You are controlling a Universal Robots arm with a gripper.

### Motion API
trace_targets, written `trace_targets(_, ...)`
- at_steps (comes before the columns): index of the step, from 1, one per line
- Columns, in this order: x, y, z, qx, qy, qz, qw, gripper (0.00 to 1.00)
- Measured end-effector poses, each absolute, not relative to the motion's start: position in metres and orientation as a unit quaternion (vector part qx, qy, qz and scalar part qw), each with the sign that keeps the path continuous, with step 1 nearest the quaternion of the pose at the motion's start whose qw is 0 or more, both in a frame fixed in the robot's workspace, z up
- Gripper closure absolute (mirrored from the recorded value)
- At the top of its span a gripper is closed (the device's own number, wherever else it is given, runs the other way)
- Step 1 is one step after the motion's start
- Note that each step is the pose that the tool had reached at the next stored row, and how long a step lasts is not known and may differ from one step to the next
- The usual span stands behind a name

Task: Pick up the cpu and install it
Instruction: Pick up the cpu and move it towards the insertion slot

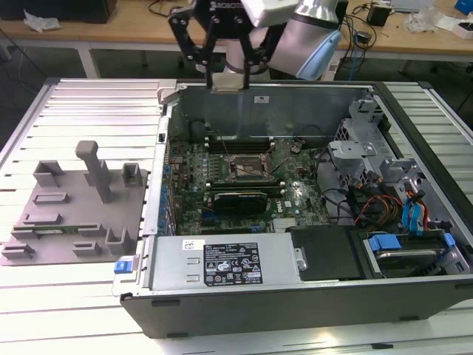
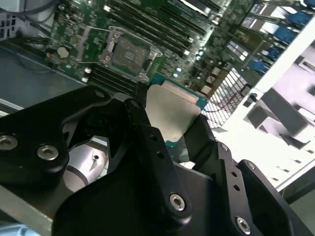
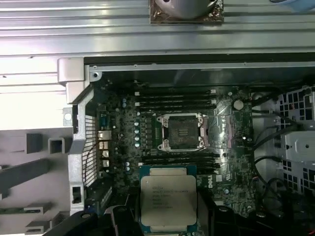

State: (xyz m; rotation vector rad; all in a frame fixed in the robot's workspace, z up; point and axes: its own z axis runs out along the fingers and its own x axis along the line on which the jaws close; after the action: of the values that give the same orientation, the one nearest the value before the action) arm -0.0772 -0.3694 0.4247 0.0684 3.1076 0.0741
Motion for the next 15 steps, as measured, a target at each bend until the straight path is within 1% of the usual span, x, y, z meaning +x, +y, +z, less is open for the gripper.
trace_targets(7, -0.042, -0.368, 0.425, 0.022, 0.999, 0.024, 0.016, 0.45)
trace_targets(11, -0.04, -0.367, 0.424, 0.022, 0.999, 0.024, 0.016, 0.45)
trace_targets(15, -0.039, -0.367, 0.416, 0.022, 0.999, 0.024, 0.016, 0.45)
